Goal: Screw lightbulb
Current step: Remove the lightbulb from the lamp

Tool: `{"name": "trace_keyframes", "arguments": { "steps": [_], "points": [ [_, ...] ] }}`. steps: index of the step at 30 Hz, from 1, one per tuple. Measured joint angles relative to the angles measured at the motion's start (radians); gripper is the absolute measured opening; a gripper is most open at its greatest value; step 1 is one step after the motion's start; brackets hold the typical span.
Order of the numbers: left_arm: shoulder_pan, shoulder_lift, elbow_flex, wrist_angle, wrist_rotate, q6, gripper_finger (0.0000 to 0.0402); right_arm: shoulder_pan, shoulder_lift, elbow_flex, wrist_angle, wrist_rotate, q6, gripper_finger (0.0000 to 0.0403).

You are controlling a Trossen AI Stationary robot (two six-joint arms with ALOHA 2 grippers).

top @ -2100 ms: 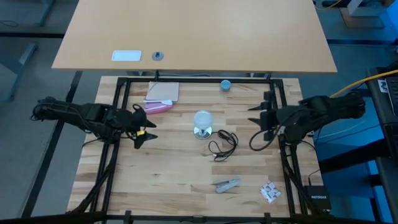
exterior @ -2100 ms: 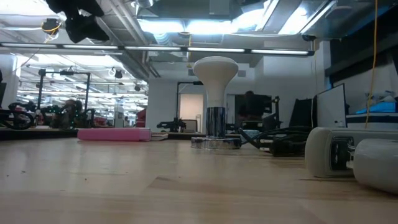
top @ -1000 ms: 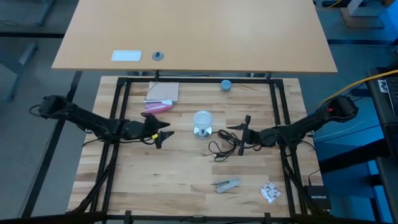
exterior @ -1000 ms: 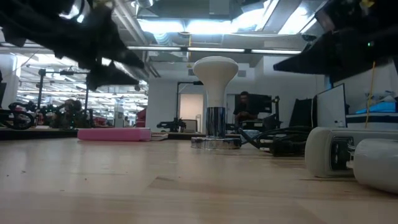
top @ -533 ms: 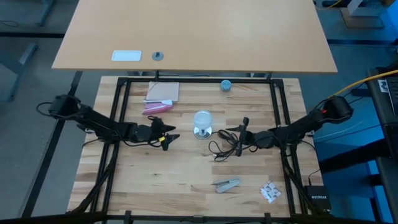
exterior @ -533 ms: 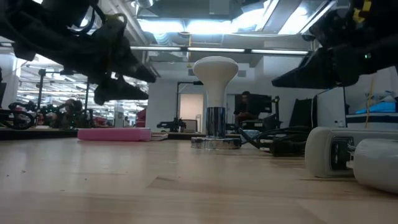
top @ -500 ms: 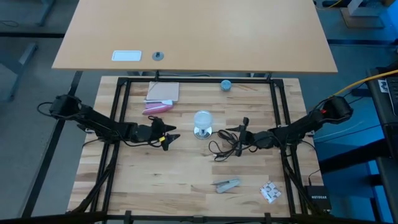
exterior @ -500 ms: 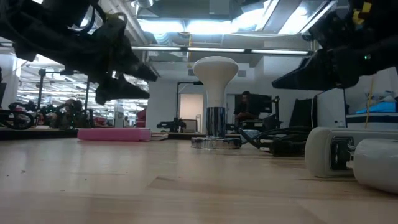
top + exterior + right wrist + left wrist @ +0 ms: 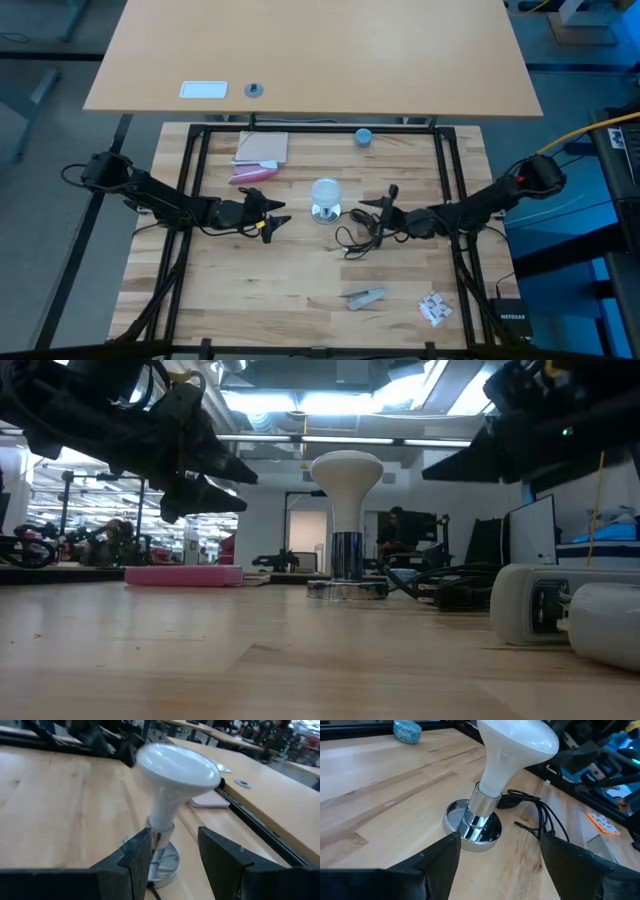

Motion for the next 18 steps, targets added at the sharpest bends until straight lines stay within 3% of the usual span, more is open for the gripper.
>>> {"name": "trace_keyframes", "arguments": {
  "steps": [9,18],
  "points": [
    [0.0,0.0,0.0,-0.002,0.0,0.0,0.0265,-0.104,0.079,0.0,0.032,0.009,0.093,0.0166],
    [0.0,0.0,0.0,-0.008,0.0,0.02,0.0265,-0.118,0.084,0.001,0.025,-0.038,0.099,0.0166]
  ]
}}
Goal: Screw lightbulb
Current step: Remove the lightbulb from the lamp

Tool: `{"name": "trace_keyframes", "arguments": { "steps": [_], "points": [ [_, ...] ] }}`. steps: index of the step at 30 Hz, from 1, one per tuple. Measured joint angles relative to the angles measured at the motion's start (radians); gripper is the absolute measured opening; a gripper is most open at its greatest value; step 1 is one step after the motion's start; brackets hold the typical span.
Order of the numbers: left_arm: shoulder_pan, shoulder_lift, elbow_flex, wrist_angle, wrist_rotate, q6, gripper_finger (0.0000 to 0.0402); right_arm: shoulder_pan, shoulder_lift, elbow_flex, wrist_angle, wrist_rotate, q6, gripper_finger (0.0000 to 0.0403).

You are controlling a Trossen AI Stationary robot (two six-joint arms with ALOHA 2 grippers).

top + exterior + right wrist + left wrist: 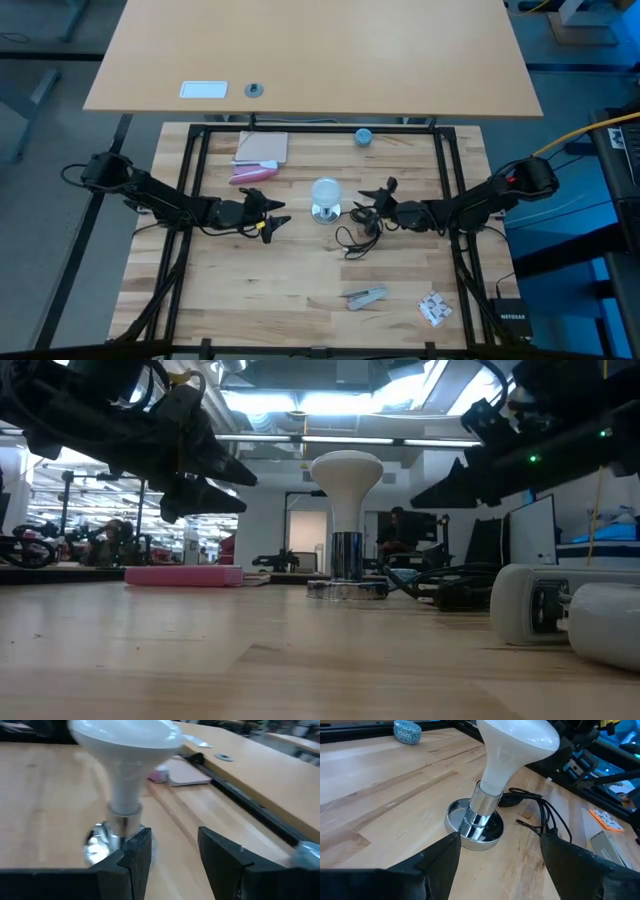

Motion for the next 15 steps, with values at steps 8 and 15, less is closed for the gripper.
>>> {"name": "trace_keyframes", "arguments": {
  "steps": [8,15],
  "points": [
    [0.0,0.0,0.0,0.0,0.0,-0.001,0.0265,0.0,0.0,0.008,0.0,-0.157,0.001,0.0166],
    [0.0,0.0,0.0,0.0,0.0,-0.007,0.0265,0.0,0.0,0.08,-0.106,-0.166,0.001,0.018]
  ]
}}
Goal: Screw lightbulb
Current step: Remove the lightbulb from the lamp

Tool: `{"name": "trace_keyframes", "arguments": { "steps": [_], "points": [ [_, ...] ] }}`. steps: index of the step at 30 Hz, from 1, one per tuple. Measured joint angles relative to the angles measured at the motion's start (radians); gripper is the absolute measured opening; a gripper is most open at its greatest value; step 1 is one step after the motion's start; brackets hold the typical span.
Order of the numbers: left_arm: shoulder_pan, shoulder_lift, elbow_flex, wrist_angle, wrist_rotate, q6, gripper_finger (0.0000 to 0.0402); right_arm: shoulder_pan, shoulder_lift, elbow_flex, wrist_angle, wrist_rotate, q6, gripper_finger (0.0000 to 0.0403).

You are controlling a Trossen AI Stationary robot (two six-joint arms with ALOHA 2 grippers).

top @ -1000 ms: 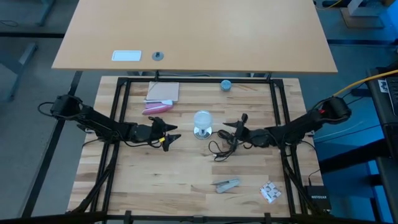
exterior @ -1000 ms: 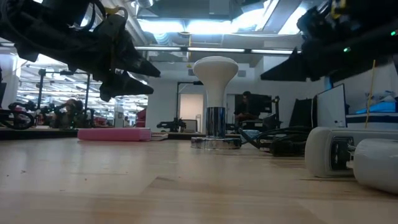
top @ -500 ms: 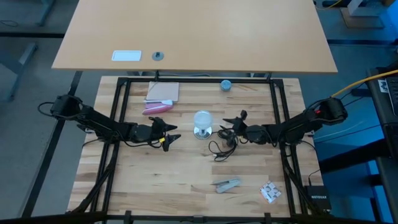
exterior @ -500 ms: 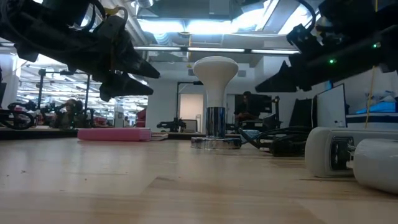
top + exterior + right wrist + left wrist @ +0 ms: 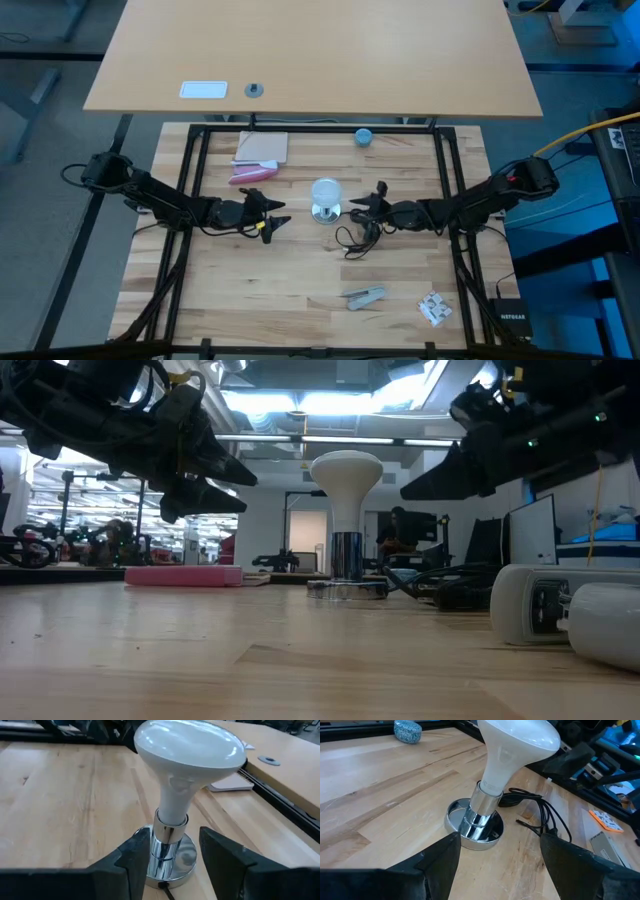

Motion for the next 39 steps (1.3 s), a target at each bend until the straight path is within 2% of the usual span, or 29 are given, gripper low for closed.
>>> {"name": "trace_keyframes", "arguments": {
  "steps": [6,9,12,16,20,28,34,39],
  "points": [
    [0.0,0.0,0.0,0.0,0.0,-0.027,0.0265,0.0,0.0,0.09,-0.194,0.037,0.0,0.0239],
    [0.0,0.0,0.0,0.0,0.0,-0.028,0.0265,0.0,0.0,0.106,-0.233,0.071,-0.002,0.0263],
    [0.0,0.0,0.0,0.0,0.0,-0.025,0.0265,0.0,0.013,0.106,-0.232,0.099,0.02,0.0272],
    [0.0,0.0,0.0,0.0,0.0,-0.025,0.0265,-0.002,0.071,0.106,-0.196,0.106,0.053,0.026],
    [0.0,0.0,0.0,-0.003,0.0,-0.024,0.0265,-0.002,0.17,0.105,-0.101,0.104,0.022,0.0241],
    [0.0,0.0,0.0,-0.003,0.0,-0.012,0.0265,-0.002,0.311,0.061,0.321,0.037,-0.165,0.0218],
    [0.0,0.0,0.0,-0.008,0.0,0.013,0.0265,-0.002,0.363,-0.044,0.444,0.034,-0.128,0.0216],
    [0.0,0.0,0.0,-0.009,0.0,0.062,0.0265,-0.026,0.45,-0.099,0.728,-0.006,-0.136,0.0216]
  ]
}}
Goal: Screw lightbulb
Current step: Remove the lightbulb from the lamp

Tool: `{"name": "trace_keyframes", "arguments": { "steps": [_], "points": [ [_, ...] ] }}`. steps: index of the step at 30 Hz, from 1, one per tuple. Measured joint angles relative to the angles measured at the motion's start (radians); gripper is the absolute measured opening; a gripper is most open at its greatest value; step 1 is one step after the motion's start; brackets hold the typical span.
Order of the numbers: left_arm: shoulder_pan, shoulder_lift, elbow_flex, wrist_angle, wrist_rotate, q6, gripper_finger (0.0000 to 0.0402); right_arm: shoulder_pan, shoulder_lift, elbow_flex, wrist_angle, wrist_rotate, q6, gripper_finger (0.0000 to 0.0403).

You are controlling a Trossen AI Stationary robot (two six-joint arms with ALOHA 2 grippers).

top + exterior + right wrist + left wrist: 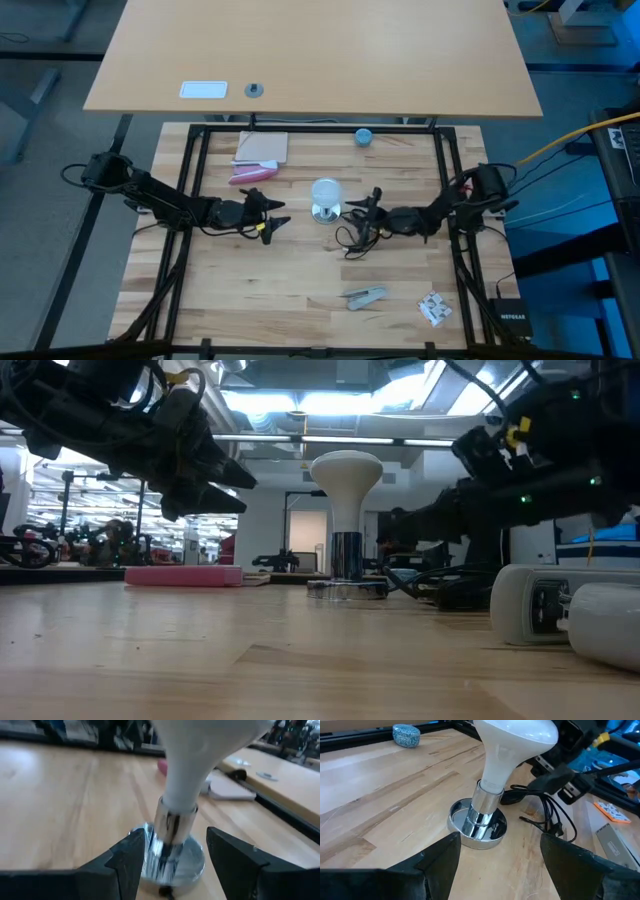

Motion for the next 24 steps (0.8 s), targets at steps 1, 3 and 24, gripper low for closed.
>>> {"name": "trace_keyframes", "arguments": {
  "steps": [1,3,24],
  "points": [
    [0.0,0.0,0.0,0.0,0.0,0.001,0.0265,-0.014,0.02,0.0,0.038,-0.021,-0.002,0.0216],
    [0.0,0.0,0.0,0.0,0.0,0.0,0.0265,-0.044,0.055,0.006,0.066,-0.047,0.002,0.0216],
    [0.0,0.0,0.0,-0.016,0.0,-0.022,0.0265,-0.086,0.08,0.156,-0.017,-0.109,0.084,0.0216]
  ]
}}
